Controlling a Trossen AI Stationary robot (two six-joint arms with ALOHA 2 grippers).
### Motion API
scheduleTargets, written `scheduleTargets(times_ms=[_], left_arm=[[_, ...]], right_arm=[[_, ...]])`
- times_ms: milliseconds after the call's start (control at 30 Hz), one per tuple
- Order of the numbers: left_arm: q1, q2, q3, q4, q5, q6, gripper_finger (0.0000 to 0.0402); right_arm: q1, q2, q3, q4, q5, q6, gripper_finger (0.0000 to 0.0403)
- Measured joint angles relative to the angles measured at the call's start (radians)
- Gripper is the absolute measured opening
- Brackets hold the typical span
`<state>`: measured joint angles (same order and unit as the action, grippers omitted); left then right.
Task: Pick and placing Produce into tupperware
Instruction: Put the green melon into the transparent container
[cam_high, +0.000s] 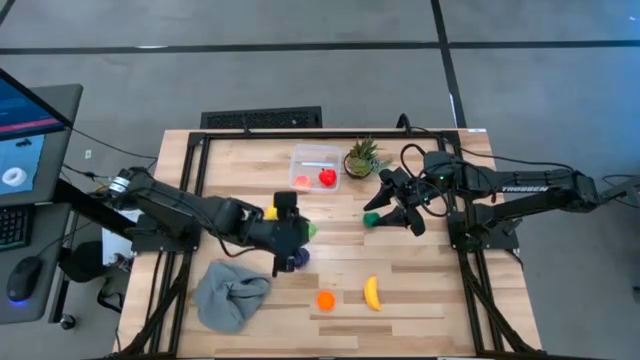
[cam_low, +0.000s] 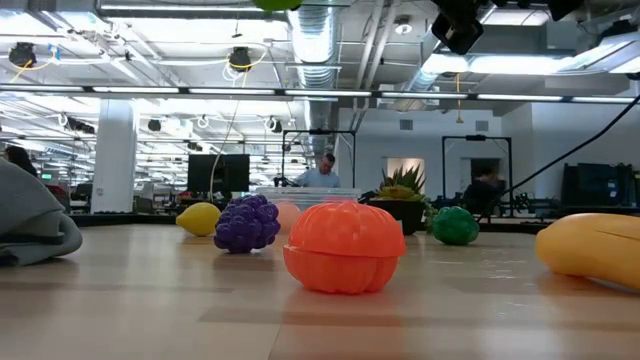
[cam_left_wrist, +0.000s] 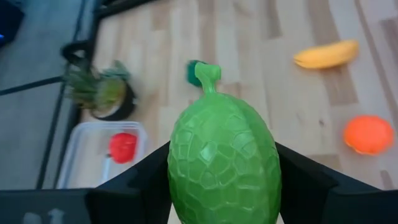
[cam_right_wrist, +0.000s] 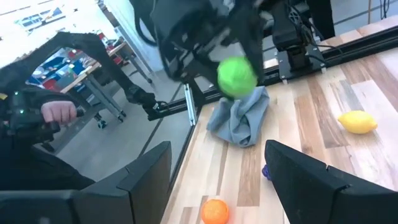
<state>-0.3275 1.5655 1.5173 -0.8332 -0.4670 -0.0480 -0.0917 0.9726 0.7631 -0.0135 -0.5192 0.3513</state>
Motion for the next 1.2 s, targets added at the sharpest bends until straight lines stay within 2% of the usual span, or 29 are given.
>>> scheduleTargets(times_ms=[333,467,700,933,1100,1200], left_arm=[[0.054,-0.076,-0.004,0.004,-0.036,0.044,0.021],[0.066,-0.118,-0.055,0.028,-0.035,0.048,0.021],[0.071,-0.248,-0.225,0.13,-0.038,0.002,0.021],[0.121,-0.395,-0.455,0.372,-0.069,-0.002,0.021],[0.211,-0.427,-0.579,0.503,-0.007,0.013,0.021],[0.285,-0.426,-0.629,0.574,0.067,0.053,0.021]], right_arm=[[0.0,0.0,0.0,0.033,0.02,0.015,0.0281],[0.0,0.0,0.0,0.037,0.023,0.016,0.0281],[0.0,0.0,0.0,0.059,0.023,0.024,0.0281],[0.0,0.0,0.0,0.072,0.052,0.027,0.0281],[0.0,0.0,0.0,0.079,0.075,0.035,0.0281],[-0.002,0.0,0.0,0.088,0.082,0.036,0.0281]])
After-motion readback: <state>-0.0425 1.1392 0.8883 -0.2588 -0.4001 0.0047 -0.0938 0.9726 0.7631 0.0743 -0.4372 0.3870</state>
